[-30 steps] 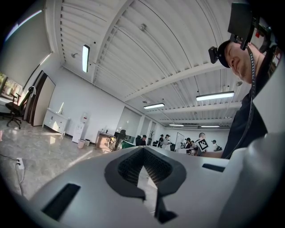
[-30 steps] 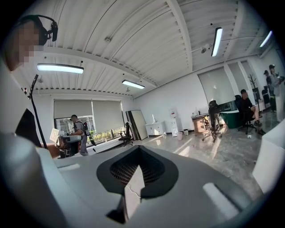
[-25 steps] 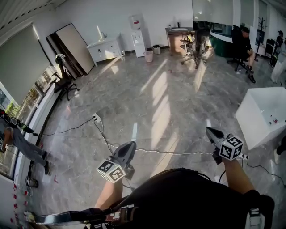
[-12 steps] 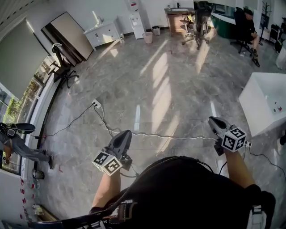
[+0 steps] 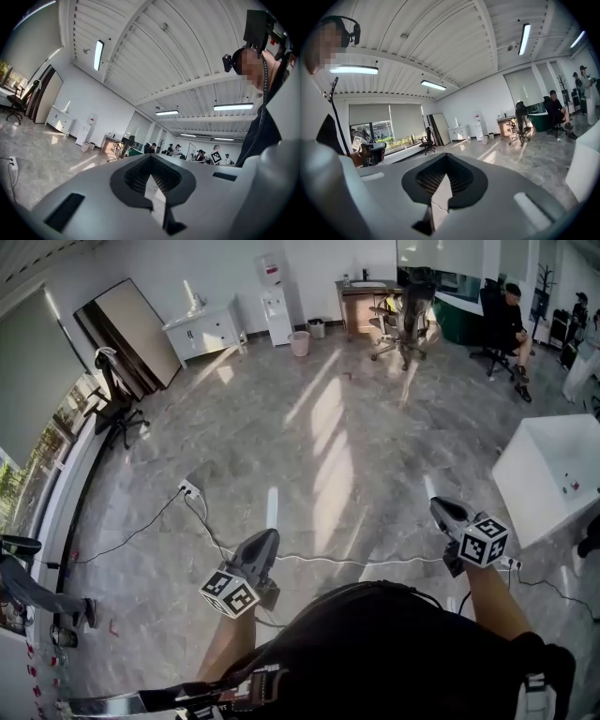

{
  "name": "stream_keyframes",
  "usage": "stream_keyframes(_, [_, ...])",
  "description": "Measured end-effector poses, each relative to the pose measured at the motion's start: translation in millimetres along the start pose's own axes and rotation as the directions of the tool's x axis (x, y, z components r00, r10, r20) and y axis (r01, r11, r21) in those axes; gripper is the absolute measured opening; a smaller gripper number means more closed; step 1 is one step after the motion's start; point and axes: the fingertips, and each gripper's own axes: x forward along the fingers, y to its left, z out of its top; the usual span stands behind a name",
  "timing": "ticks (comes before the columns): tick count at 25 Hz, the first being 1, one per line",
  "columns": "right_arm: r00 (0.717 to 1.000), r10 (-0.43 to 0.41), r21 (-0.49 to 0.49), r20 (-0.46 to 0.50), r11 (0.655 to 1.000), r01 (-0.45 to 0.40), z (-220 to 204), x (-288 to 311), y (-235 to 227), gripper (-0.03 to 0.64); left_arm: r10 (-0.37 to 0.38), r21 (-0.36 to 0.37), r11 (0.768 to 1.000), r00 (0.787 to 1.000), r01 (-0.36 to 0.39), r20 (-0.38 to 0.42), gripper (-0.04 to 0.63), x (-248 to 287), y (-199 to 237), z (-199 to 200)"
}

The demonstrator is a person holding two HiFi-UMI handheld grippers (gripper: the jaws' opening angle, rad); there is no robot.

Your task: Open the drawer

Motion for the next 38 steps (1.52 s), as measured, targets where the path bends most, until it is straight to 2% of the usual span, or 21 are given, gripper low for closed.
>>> stream_keyframes(5, [0.998, -0.058, 0.047, 0.028, 0.997, 0.056, 30.9, 77.4, 17.5, 0.002, -0.041, -0.023, 0.999, 0.998, 0.040, -0.044, -0.009, 8.4, 86.4, 35.7])
stream_keyframes(9, [0.996, -0.049, 0.006, 0.070, 0.999, 0.049, 65.3, 142.9, 32.7, 0.002, -0.117, 0.047, 0.992, 0.992, 0.119, -0.040, -0.009, 38.1, 129.6, 66.7])
stream_keyframes(13, [1.000, -0.029, 0.008, 0.012, 1.000, 0.029, 47.4, 194.7, 47.0, 0.002, -0.138, -0.046, 0.990, 0.990, 0.136, -0.033, -0.009, 45.4, 169.5, 54.3])
stream_keyframes(15, [1.000, -0.027, 0.016, -0.014, 1.000, 0.027, 45.0, 209.5, 42.0, 0.002, -0.140, -0.054, 0.989, 0.989, 0.138, -0.049, -0.009, 47.0, 176.6, 53.1])
stream_keyframes(21, [0.998, 0.022, 0.013, -0.051, 1.000, -0.021, 41.5, 265.0, 38.4, 0.002, -0.053, -0.045, 0.998, 0.998, 0.052, -0.023, -0.009, 42.5, 218.0, 72.3])
stream_keyframes(24, [0.996, 0.069, 0.003, -0.064, 0.998, -0.069, 50.0, 301.3, 32.2, 0.002, -0.020, -0.038, 0.999, 1.000, 0.019, -0.012, -0.009, 48.4, 237.6, 78.0])
stream_keyframes(28, [0.987, 0.140, -0.008, -0.076, 0.990, -0.141, 59.2, 342.3, 8.9, 0.002, 0.061, -0.014, 0.998, 0.998, -0.061, -0.011, -0.009, 65.3, 258.2, 83.6])
stream_keyframes(32, [0.980, 0.189, -0.016, -0.061, 0.982, -0.190, 88.2, 380.8, -26.7, 0.002, 0.118, -0.007, 0.993, 0.993, -0.118, 0.008, -0.009, 96.9, 277.3, 95.5])
stream_keyframes(38, [0.967, 0.243, -0.115, -0.080, 0.961, -0.251, 116.5, 407.3, -93.5, 0.002, 0.168, 0.023, 0.985, 0.985, -0.169, 0.043, -0.009, 171.0, 289.3, 105.7])
